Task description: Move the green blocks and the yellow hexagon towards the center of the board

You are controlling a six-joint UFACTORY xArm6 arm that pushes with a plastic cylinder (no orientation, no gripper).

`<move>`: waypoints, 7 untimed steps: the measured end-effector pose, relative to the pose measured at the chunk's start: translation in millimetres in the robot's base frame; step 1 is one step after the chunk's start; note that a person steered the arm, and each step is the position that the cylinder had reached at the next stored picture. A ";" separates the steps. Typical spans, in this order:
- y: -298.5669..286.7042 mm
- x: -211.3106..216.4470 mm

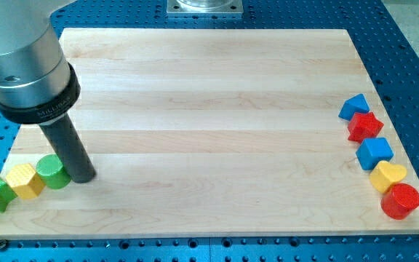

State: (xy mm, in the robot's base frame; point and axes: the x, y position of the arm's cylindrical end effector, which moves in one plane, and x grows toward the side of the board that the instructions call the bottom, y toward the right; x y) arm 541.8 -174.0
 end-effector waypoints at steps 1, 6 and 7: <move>43.3 -7.4; -130.9 -49.4; -130.5 -38.8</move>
State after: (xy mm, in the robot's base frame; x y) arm 503.0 -304.5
